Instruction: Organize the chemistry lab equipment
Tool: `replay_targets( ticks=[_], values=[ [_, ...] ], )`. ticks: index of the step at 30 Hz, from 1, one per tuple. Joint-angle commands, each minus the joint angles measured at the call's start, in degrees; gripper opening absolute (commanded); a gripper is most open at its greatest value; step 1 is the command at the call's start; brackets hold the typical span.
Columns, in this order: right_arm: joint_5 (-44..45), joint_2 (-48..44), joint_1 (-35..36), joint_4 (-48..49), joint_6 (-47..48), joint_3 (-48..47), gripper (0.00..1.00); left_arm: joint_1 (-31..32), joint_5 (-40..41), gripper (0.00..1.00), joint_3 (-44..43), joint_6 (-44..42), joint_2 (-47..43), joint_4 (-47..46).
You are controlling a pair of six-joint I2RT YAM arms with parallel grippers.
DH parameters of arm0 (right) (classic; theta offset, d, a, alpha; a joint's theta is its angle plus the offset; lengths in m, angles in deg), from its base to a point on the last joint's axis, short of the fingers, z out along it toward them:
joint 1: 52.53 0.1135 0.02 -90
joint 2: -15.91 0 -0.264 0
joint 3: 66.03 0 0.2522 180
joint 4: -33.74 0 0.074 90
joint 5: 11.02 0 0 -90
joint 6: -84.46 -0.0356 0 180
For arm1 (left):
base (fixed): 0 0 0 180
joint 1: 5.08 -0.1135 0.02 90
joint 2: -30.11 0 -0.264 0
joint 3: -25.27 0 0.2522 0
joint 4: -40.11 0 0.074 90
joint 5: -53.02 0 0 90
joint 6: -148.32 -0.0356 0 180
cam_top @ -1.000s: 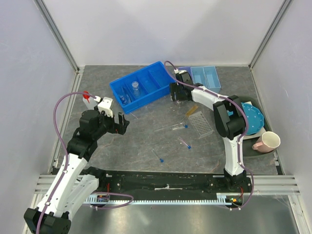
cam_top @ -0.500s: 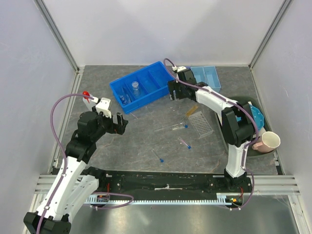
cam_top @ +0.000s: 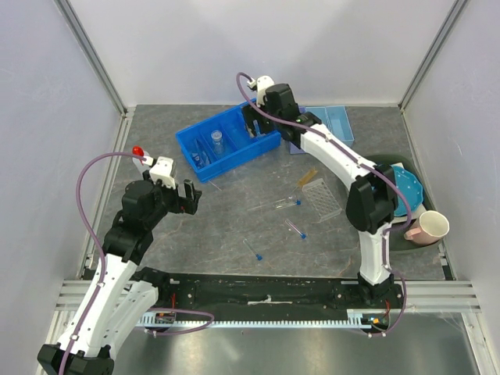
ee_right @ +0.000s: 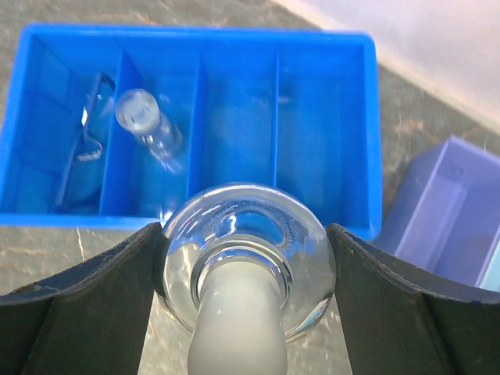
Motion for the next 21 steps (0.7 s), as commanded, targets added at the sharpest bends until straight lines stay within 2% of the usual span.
replay_targets(
  ticks=[1,6,9,21],
  values=[
    [-0.6,7.3,1.1,2.2,3.2,-10.3,0.49,-0.2,1.7,0.97,0.6,-0.8,-0.2,-2.4],
    [-2.2,14.6,1.4,2.4,2.8,-20.6,0.5,-0.2,2.3,0.97,0.7,-1.0,0.5,-2.4],
    [-2.4,18.3,1.4,3.8,2.1,-23.6,0.51,-0.2,2.2,0.97,0.6,-1.2,0.7,-2.5],
    [-2.8,28.0,1.7,6.8,1.0,-26.6,0.56,-0.2,2.5,0.97,0.9,-1.5,0.9,-2.9]
  ],
)
